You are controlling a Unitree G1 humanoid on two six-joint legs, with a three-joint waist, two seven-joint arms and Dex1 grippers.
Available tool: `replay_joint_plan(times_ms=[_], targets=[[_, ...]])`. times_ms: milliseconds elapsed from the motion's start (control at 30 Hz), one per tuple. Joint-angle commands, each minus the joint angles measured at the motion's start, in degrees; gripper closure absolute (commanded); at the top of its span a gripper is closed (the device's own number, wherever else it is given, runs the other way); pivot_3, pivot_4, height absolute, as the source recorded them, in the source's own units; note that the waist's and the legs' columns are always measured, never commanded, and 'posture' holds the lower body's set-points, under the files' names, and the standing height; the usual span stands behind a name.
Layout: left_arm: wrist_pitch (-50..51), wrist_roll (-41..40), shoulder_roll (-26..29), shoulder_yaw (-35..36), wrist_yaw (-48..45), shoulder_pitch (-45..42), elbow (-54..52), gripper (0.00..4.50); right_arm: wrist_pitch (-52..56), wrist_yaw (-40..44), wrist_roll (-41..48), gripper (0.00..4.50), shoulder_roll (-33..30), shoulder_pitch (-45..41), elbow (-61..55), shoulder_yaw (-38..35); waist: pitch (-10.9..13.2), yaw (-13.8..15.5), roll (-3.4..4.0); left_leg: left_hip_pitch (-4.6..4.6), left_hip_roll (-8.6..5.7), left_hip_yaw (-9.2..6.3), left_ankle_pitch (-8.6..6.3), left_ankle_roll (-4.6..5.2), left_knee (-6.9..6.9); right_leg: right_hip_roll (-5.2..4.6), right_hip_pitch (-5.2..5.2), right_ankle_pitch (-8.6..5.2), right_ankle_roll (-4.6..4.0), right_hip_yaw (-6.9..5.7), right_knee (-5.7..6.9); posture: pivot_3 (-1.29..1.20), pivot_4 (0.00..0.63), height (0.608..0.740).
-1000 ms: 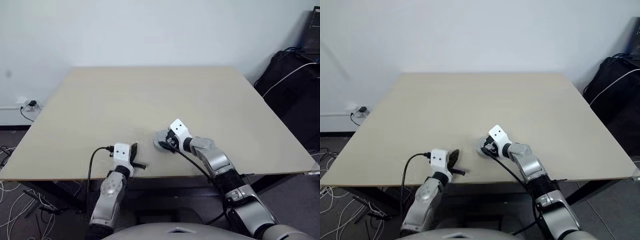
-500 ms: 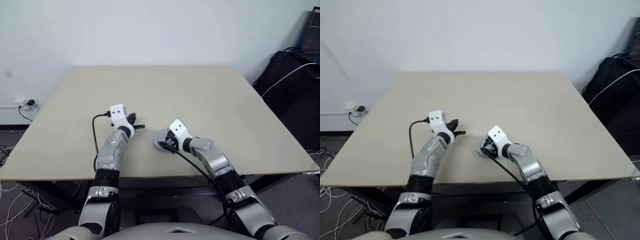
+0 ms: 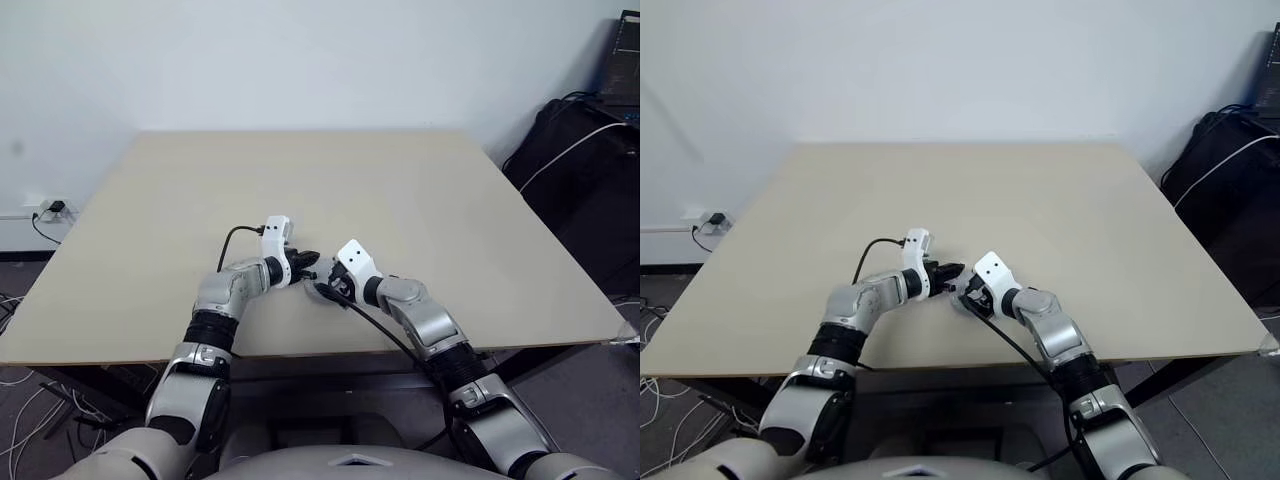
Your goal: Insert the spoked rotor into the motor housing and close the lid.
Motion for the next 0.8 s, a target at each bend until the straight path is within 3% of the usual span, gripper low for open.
replay_joint_plan(times_ms=[33,333,800], targets=[[1.3,1.1,1.2,-1.5,-0.9,-1.3,-0.7,4.5,2.2,-0.6,-1.3,1.22,-0.1,1.1,1.7,0.5,0.0,0.0,0.0,0.0,0.0,0.0,0.0,0.0,0.0,0.0,0.0,0.0,0.0,0.0,0.01,0.0,0.0,0.74],[4.7,2.9,3.5,-3.3,-0.5,0.8,-1.9,4.5,2.6,-0.7,-1.1,1.22,0.3,1.1,1.4,0.4,0.0,0.0,-0.01,-0.01,0.01,0.0,0.0,0.0,-0.02,0.0,-0.05,0.0,0.0,0.02,0.01,0.0,0.0,0.74],[6.0,2.5,1.7,-5.1,-2.7,1.1,-1.7,4.5,2.8,-0.9,-1.1,1.22,0.5,1.5,0.3,0.3,0.0,0.0,0.0,0.01,0.01,0.02,0.0,-0.01,-0.03,0.0,-0.04,0.0,-0.01,0.03,0.03,0.0,0.0,0.74]])
